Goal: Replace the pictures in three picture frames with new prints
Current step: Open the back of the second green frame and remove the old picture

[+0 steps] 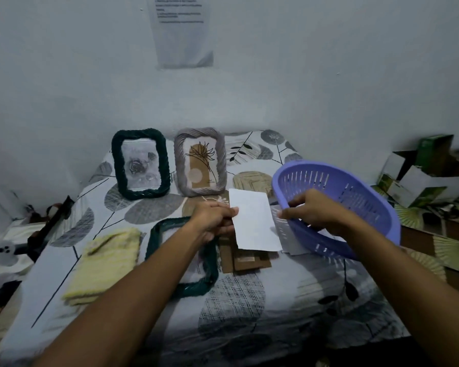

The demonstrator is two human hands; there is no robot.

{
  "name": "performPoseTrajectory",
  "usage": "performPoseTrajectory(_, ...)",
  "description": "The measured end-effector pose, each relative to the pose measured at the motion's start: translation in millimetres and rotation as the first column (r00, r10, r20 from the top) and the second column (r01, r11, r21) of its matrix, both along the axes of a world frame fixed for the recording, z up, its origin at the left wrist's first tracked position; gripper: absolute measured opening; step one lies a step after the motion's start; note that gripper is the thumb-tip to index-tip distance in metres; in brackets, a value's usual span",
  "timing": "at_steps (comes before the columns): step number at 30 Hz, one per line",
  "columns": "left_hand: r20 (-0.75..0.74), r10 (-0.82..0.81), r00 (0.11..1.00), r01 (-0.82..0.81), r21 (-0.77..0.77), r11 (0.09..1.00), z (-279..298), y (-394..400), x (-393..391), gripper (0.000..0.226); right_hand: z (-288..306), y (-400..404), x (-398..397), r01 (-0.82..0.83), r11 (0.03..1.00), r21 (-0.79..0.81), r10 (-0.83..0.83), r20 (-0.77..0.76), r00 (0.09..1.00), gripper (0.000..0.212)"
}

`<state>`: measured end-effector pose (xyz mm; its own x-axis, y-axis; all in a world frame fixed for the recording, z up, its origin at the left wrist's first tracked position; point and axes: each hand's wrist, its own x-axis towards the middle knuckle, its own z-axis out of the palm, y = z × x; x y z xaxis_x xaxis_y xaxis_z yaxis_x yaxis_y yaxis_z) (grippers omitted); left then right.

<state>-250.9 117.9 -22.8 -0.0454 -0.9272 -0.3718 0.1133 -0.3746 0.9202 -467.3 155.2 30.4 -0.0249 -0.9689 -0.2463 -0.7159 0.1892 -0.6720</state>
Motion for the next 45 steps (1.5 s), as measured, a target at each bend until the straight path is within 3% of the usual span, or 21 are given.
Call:
performPoseTrajectory(3,-0.011,0.002,1.000,-0.002,0.015,1.000,-2,-5,-16,0.010,1,-2,-1,0.017,1.000,-0.014,-0.017,0.011,1.000,0.026)
performPoseTrajectory(12,-0.009,0.001,1.000,-0.001,0.016,1.000,-8,-11,-53,0.016,12,-7,-15,0.049,0.998,-0.046,-0.042,0.131,0.991,0.030)
performPoseTrajectory(21,0.113,0.014,0.994,-0.014,0.002,1.000,-20,-17,-73,0.023,10,-10,-20,0.037,0.998,-0.042,-0.029,0.176,0.984,0.032)
performPoseTrajectory(34,0.115,0.011,0.993,-0.009,-0.021,1.000,-18,-22,-71,0.015,23,-10,-31,0.109,0.993,-0.048,-0.093,0.252,0.963,0.023)
performPoseTrajectory(38,0.119,-0.003,0.993,0.003,0.000,1.000,-20,-19,-82,0.029,21,-11,-28,0.098,0.995,-0.034,-0.085,0.263,0.961,0.028)
performPoseTrajectory(45,0.200,-0.020,0.980,0.023,-0.012,1.000,-21,-21,-92,0.017,12,-12,-21,0.069,0.997,-0.032,-0.061,0.217,0.974,0.024)
